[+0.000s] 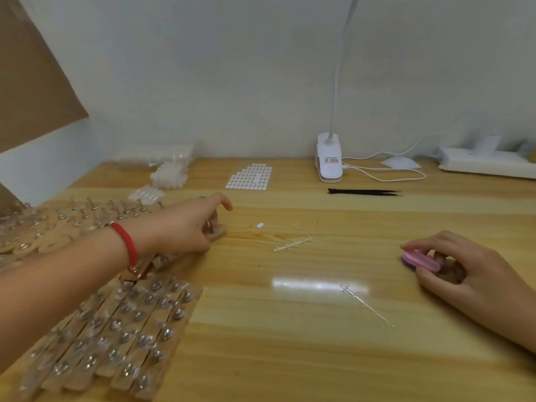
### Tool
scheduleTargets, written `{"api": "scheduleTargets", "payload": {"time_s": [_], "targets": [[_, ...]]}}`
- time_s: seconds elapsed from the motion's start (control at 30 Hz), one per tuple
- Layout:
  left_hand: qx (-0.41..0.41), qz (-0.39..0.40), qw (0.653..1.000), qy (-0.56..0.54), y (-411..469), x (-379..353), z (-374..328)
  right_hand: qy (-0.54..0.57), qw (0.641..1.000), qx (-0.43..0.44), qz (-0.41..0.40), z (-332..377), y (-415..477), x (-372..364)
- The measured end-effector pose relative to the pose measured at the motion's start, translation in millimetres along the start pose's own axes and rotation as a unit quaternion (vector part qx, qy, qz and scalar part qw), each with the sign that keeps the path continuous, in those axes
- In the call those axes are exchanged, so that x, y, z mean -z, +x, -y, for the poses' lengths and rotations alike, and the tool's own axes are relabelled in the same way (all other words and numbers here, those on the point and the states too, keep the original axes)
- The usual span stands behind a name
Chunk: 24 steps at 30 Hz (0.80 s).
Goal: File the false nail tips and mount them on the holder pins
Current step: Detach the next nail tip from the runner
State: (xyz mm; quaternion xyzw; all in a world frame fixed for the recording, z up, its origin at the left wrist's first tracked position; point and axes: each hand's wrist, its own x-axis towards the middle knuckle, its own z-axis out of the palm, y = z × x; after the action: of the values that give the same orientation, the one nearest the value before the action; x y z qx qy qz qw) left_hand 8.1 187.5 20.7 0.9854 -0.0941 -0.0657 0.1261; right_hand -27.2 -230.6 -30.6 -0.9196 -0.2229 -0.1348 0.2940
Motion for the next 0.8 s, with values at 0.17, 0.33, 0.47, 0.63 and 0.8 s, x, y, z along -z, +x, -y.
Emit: {"api": "scheduleTargets", "payload": {"time_s": [0.17, 0.33, 0.47, 0.63, 0.8], "targets": [[-0.109, 0.038, 0.991, -0.068, -20.6, -8.6, -55.7, 0.03, 0.999, -0.007, -0.007, 1.6, 1.1, -0.7], [-0.223, 0.054, 0.971, -0.064, -42.8, -24.2, -124.5, 0.036, 0.999, -0.011, -0.012, 3.0, 0.4, 0.4], [-0.292, 0.078, 0.95, -0.077, -49.1, -41.1, -175.3, 0.051, 0.999, -0.012, -0.014, 3.4, -0.3, 1.3], [-0.31, 0.109, 0.935, -0.135, -47.5, -56.1, -202.9, 0.067, 0.998, -0.013, -0.007, 4.3, -1.8, 3.5], [-0.219, 0.1, 0.943, -0.229, -18.3, -48.4, -180.9, 0.074, 0.997, -0.02, -0.017, 5.0, -0.7, 2.1]]}}
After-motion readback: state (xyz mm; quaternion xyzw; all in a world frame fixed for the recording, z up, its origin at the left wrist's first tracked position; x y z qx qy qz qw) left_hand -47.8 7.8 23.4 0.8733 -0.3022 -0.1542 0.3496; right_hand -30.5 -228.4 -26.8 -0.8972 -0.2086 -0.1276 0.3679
